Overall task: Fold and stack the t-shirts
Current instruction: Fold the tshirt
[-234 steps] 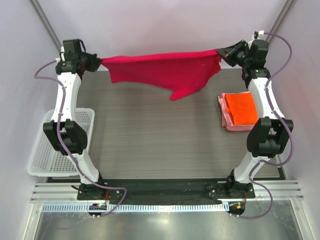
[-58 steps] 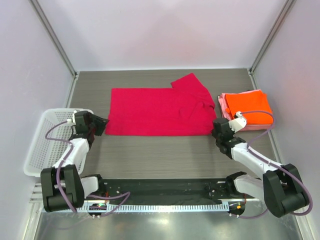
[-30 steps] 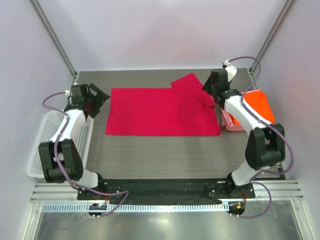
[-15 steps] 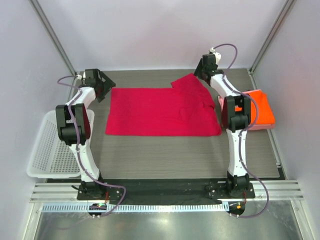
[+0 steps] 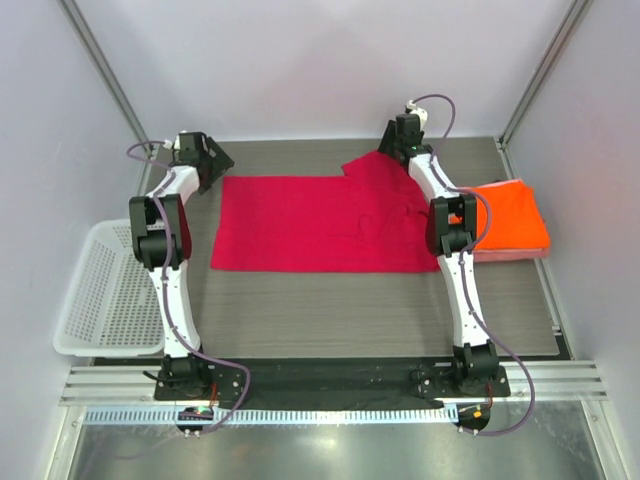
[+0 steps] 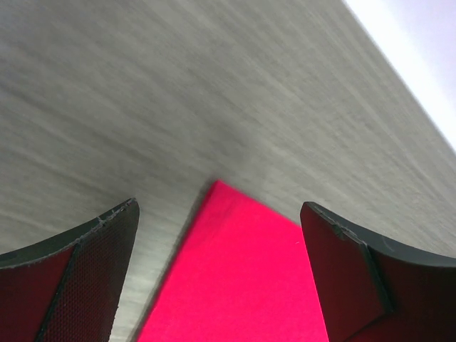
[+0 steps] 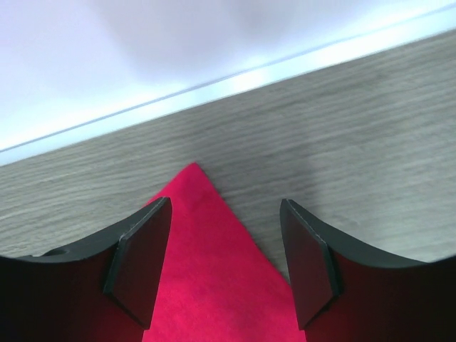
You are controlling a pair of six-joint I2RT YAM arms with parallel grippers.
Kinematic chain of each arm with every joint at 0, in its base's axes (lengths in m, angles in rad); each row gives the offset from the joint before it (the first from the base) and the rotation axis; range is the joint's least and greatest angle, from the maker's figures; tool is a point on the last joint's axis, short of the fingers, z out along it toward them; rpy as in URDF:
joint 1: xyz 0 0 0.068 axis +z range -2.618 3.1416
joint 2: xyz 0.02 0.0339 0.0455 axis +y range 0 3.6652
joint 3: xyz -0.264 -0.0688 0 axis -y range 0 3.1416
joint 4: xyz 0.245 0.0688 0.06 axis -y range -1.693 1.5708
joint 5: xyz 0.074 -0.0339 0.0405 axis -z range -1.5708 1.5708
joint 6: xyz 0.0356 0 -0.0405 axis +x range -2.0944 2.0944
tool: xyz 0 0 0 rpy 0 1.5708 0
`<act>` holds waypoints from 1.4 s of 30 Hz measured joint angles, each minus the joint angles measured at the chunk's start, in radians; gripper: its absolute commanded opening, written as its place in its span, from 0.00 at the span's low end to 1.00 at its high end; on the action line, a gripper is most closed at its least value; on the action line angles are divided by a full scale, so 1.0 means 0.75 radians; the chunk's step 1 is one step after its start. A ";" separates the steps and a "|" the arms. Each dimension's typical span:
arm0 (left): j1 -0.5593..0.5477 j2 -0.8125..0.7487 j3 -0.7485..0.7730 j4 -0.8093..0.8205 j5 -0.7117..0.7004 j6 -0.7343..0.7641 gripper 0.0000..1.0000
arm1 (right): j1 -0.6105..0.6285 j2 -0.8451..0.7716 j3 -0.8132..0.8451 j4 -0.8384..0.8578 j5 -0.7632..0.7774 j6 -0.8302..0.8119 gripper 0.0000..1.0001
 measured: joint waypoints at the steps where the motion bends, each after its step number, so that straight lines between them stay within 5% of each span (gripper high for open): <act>1: 0.000 0.007 0.016 0.007 0.005 0.001 0.95 | 0.000 0.004 0.004 0.009 -0.009 0.001 0.66; 16: 0.000 0.078 0.126 -0.026 0.044 0.038 0.89 | 0.036 0.019 0.013 0.032 -0.076 -0.052 0.45; 21: 0.002 0.096 0.160 -0.052 0.073 0.057 0.89 | 0.042 0.022 0.013 0.023 -0.073 -0.070 0.26; 24: 0.002 0.116 0.194 -0.066 0.092 0.057 0.88 | 0.042 0.022 0.013 0.019 -0.065 -0.076 0.03; 42: -0.003 0.165 0.274 -0.128 0.125 0.058 0.70 | 0.033 0.013 -0.062 0.135 -0.047 -0.064 0.01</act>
